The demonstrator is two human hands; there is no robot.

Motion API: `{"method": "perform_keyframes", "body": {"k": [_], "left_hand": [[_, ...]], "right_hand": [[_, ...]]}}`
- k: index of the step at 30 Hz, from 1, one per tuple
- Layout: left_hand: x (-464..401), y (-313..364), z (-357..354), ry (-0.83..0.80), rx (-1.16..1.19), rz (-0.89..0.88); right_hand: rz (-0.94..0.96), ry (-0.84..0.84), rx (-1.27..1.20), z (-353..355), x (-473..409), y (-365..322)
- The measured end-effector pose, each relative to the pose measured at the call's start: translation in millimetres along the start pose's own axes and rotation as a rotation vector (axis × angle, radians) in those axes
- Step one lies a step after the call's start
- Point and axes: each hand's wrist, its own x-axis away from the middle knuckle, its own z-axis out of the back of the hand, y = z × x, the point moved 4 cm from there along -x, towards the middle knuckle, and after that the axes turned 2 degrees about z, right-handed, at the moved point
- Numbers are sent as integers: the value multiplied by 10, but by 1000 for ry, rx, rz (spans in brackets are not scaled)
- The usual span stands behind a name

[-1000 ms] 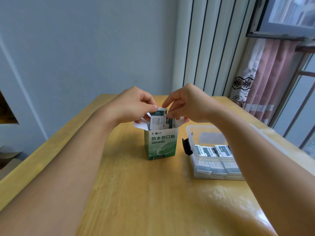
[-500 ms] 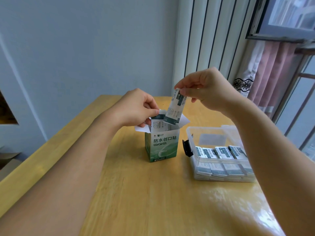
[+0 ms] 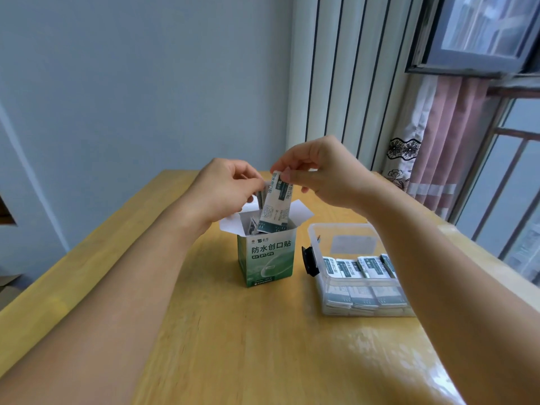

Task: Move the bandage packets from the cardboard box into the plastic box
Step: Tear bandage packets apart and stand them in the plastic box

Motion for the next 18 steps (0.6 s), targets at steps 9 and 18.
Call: {"method": "perform_keyframes", "body": {"k": [9, 18], "left_hand": [[20, 198, 136, 298, 346, -158], [217, 421, -93, -81, 475, -29]], "right_hand": [[-3, 162, -419, 287, 58, -149], [-86, 80, -390, 344, 114, -262]]}}
